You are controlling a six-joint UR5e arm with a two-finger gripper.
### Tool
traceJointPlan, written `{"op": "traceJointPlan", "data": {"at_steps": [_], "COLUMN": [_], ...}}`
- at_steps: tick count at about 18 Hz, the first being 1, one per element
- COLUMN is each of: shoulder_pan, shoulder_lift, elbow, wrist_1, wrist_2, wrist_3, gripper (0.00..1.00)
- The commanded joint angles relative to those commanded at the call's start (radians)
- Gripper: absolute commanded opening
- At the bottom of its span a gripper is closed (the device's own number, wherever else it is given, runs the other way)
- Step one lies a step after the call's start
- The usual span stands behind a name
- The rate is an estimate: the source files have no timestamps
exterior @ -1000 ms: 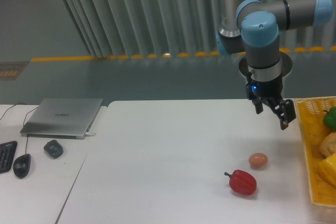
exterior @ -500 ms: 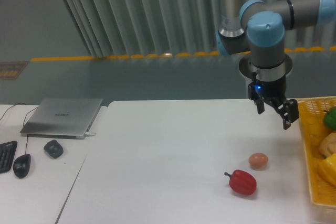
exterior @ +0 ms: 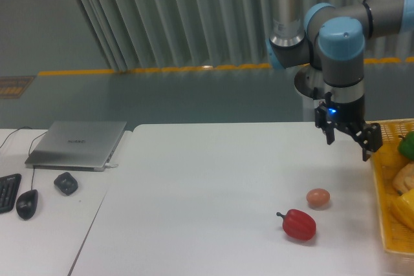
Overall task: Place the green pepper on the table
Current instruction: 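Move the open gripper over the yellow basket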
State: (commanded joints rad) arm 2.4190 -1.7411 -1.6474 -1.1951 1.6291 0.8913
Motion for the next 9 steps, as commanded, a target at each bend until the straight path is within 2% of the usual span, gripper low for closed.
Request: {"op": "traceJointPlan", "data": {"at_steps": [9], "shoulder_pan": [0.095], "shoulder_lift": [-0.025], "elbow": [0.003], "wrist_1": [0.000], "wrist_2": [0.008], "wrist_3": [-0.031], "gripper": [1.00]}}
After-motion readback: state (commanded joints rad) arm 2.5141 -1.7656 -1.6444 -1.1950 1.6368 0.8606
